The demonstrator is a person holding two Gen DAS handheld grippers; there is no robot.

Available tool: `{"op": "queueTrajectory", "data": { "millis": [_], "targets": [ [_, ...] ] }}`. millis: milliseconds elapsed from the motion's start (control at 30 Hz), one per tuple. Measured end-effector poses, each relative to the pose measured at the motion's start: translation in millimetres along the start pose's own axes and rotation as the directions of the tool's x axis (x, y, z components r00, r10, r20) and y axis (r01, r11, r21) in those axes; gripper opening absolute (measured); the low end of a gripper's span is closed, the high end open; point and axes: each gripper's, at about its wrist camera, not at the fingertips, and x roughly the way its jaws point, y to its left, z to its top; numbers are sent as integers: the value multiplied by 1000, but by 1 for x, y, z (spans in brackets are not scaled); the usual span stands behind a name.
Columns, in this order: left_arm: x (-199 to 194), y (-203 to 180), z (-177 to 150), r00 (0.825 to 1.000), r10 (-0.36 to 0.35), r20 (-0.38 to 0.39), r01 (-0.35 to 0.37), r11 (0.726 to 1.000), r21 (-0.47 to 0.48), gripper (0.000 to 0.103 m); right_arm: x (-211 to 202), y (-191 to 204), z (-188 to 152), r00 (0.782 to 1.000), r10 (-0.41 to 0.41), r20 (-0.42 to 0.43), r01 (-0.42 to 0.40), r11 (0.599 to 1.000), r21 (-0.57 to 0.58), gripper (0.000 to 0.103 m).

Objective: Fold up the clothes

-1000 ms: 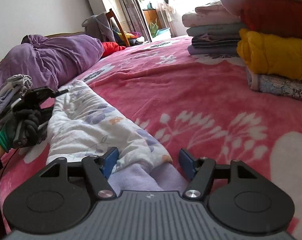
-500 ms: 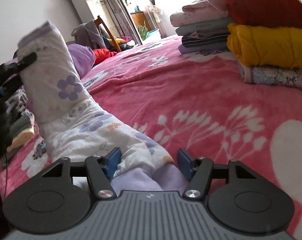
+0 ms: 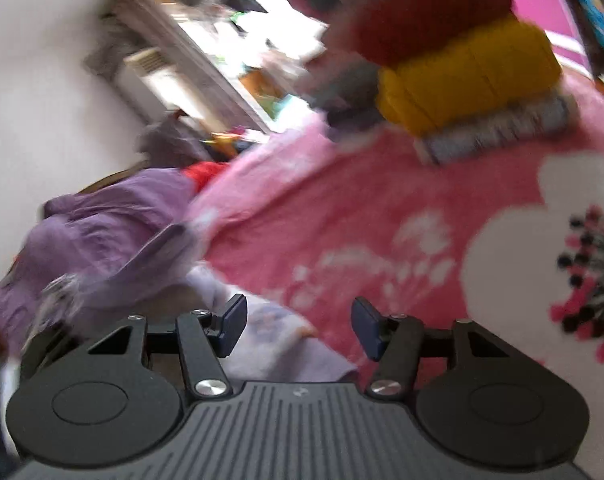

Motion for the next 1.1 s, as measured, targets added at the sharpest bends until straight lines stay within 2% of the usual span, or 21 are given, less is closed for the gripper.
{"op": "queueTrajectory", "data": {
  "millis": [33,67,133,167,233,267,333,367,400,500,567,633,733,767,867,900,933,967,1033,1067,1100],
  "targets": [
    [-4,13,2,1000,15,8,-15,998,-69,18,-6,4,-3,999,46,-26,-47,998,-32,61],
    [-5,33,2,999,42,15,-39,989,-143,18,-9,8,-7,995,84,-54,-86,995,-50,67],
    [-8,74,3,995,100,23,-89,953,-289,17,-9,19,-15,990,108,-89,-117,988,-101,69],
    [-12,95,1,990,141,20,-124,923,-363,16,-6,25,-18,989,106,-105,-119,985,-128,68],
    [-25,133,-8,975,220,12,-184,844,-504,16,5,33,-25,989,68,-129,-88,983,-158,68],
    [-33,153,-17,965,263,-1,-216,789,-575,16,11,33,-27,989,46,-139,-68,985,-157,62],
    [-43,187,-39,939,339,-49,-274,658,-702,15,18,32,-31,989,41,-140,-60,989,-137,50],
    [-48,204,-54,924,373,-84,-304,583,-754,15,19,33,-29,991,46,-129,-64,988,-137,28],
    [-53,220,-68,908,401,-121,-330,507,-796,15,20,35,-28,992,52,-118,-68,988,-137,18],
    [-63,251,-110,870,432,-240,-392,307,-867,15,23,34,-19,997,42,-66,-50,991,-128,14],
    [-58,259,-128,871,411,-270,-386,229,-894,15,26,32,-7,998,45,-36,-48,994,-101,13],
    [-51,263,-140,870,397,-292,-390,195,-900,15,31,25,0,999,18,-28,-20,997,-78,13],
    [-42,268,-157,870,374,-323,-398,144,-906,15,54,14,-1,988,-105,-116,95,992,-88,13],
    [-40,270,-164,870,364,-332,-399,125,-909,16,59,12,-3,985,-114,-133,102,991,-90,13],
    [-43,271,-181,890,325,-321,-358,59,-932,22,58,15,0,985,-118,-127,102,987,-125,15],
    [-44,273,-181,897,316,-310,-342,50,-938,25,53,15,2,987,-123,-108,110,987,-119,29],
    [-45,274,-180,904,307,-298,-326,42,-944,27,44,14,6,989,-129,-75,122,988,-97,38],
    [-46,275,-180,909,300,-289,-313,35,-949,30,35,17,10,990,-138,-23,135,986,-94,43],
    [-48,274,-177,911,300,-283,-308,37,-951,30,11,31,15,983,-143,111,160,975,-157,43],
    [-48,274,-177,912,300,-280,-305,37,-952,30,6,42,14,984,-113,141,141,967,-212,43],
    [-49,274,-177,913,300,-276,-299,33,-954,30,7,51,12,990,-54,134,87,963,-255,41]
  ]
}}
